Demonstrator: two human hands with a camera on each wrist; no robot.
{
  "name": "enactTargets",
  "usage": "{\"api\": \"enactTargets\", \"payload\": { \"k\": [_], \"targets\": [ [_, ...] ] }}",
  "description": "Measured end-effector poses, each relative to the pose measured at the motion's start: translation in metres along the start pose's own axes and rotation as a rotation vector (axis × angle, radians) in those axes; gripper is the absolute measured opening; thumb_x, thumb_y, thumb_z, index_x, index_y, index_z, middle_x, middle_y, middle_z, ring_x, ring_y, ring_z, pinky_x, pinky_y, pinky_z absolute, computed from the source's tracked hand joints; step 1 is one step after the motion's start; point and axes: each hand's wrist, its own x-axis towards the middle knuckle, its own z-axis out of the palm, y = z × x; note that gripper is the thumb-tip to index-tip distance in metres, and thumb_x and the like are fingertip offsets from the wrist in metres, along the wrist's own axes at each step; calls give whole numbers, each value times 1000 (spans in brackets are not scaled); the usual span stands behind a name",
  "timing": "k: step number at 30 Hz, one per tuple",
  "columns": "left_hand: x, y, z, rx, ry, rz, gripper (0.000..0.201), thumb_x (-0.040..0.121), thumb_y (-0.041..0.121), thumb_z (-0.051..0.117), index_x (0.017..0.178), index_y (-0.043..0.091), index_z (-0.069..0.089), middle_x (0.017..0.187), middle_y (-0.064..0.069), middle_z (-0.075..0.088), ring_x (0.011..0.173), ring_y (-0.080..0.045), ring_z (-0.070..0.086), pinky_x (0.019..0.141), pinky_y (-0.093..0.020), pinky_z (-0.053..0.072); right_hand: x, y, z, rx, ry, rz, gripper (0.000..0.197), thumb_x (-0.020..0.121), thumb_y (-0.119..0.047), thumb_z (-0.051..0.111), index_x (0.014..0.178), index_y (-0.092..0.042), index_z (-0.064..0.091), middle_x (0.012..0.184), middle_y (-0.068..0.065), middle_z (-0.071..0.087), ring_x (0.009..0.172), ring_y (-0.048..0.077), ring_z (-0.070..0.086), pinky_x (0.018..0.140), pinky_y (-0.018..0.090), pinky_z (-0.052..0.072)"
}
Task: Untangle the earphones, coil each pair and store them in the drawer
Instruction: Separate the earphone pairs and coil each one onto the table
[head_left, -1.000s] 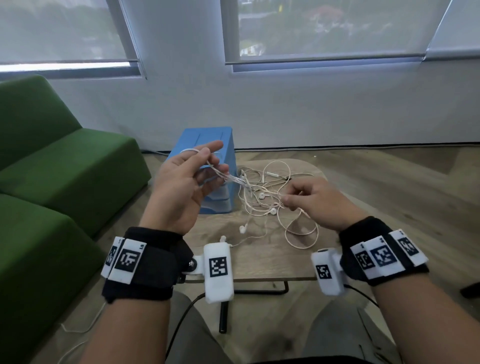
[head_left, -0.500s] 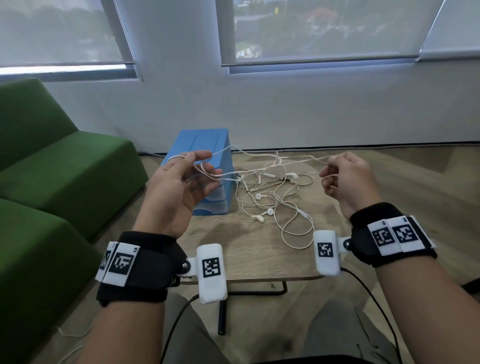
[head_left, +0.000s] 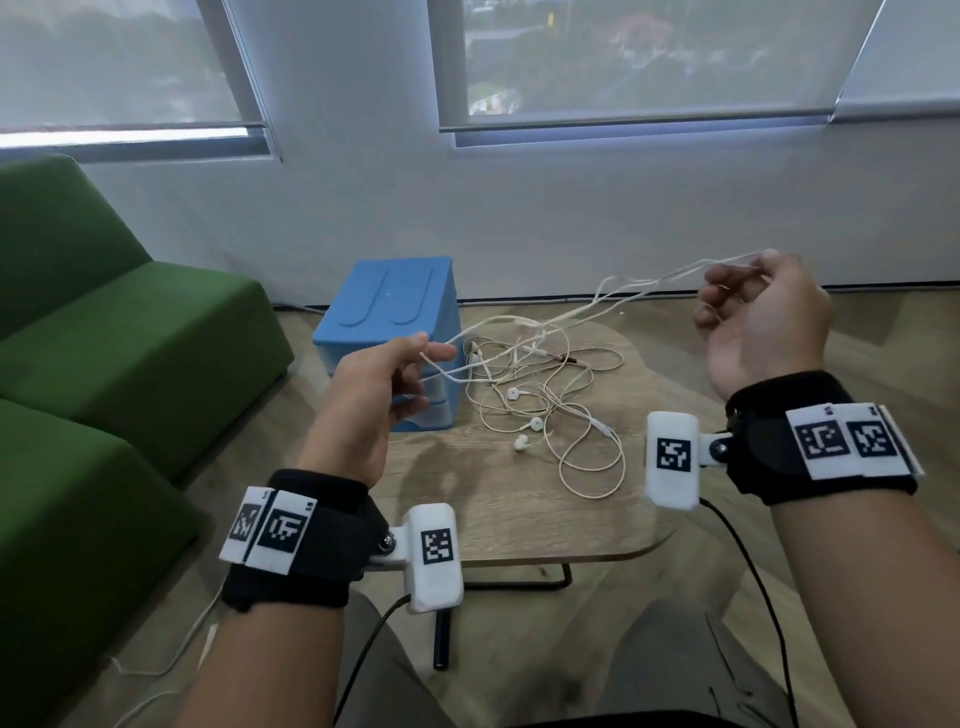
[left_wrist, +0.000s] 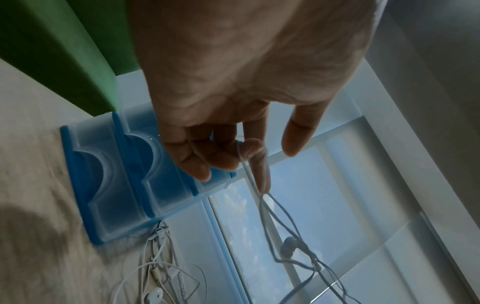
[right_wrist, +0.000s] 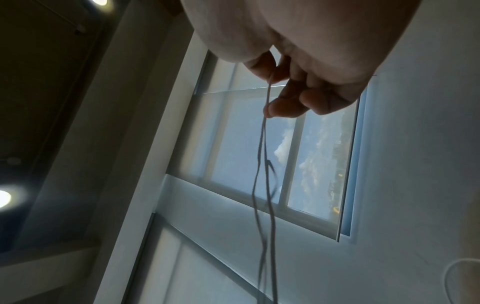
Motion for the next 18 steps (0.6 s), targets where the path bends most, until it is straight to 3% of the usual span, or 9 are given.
{"api": "enactTargets", "payload": {
  "k": [3,5,7,10,12,14,16,18],
  "targets": [
    [-2,0,4,-71,4,67,27,100,12,59,90,6,83,74,-3,62,89,-24,61,98,-45,55,-7,4,-1,-75,-34,43,9,96,-15,45,88,-15,49,62,5,64,50,19,55,49,23,34],
    [-5,3,9,-79,-30,109,28,99,1,54,94,5,81,76,-8,71,88,-26,65,96,-40,57,-14,13,0,-237,-128,104,22,94,-14,48,73,-15,53,61,4,61,49,17,57,51,26,33],
    [-7,9,16,-59,-110,135,30,98,-3,51,109,5,78,74,-9,69,77,-22,68,90,-37,58,-20,27,1,-463,-261,138,21,93,-12,53,72,-14,56,65,5,62,51,16,59,51,26,34],
    [-8,15,26,-4,-220,162,40,86,7,54,120,8,74,77,-3,62,57,-16,57,70,-33,56,-31,45,3,-827,-435,75,12,93,-10,61,83,-15,66,84,8,71,66,18,63,54,24,40],
    [-7,18,29,65,-263,191,49,80,13,48,122,9,74,84,-2,63,55,-17,48,56,-28,46,-39,50,8,-919,-512,-15,13,88,-11,67,99,-17,72,102,8,73,78,14,63,58,16,45],
    [-8,20,28,133,-309,215,52,80,12,44,123,11,74,87,-4,64,58,-17,44,52,-24,36,-48,49,17,-901,-640,-90,37,77,-15,68,112,-26,72,115,2,72,89,10,63,68,12,46],
    [-7,21,28,189,-351,229,51,83,13,42,122,12,76,89,-7,64,61,-17,40,54,-27,28,-56,47,27,-801,-803,-82,53,70,-13,62,118,-31,71,122,1,69,100,13,64,78,18,49],
    [-6,21,28,214,-378,249,47,86,15,43,118,10,77,90,-9,63,63,-16,39,55,-28,26,-62,46,37,-773,-965,-43,45,76,-7,64,117,-23,73,119,8,72,103,18,66,82,23,52]
  ]
}}
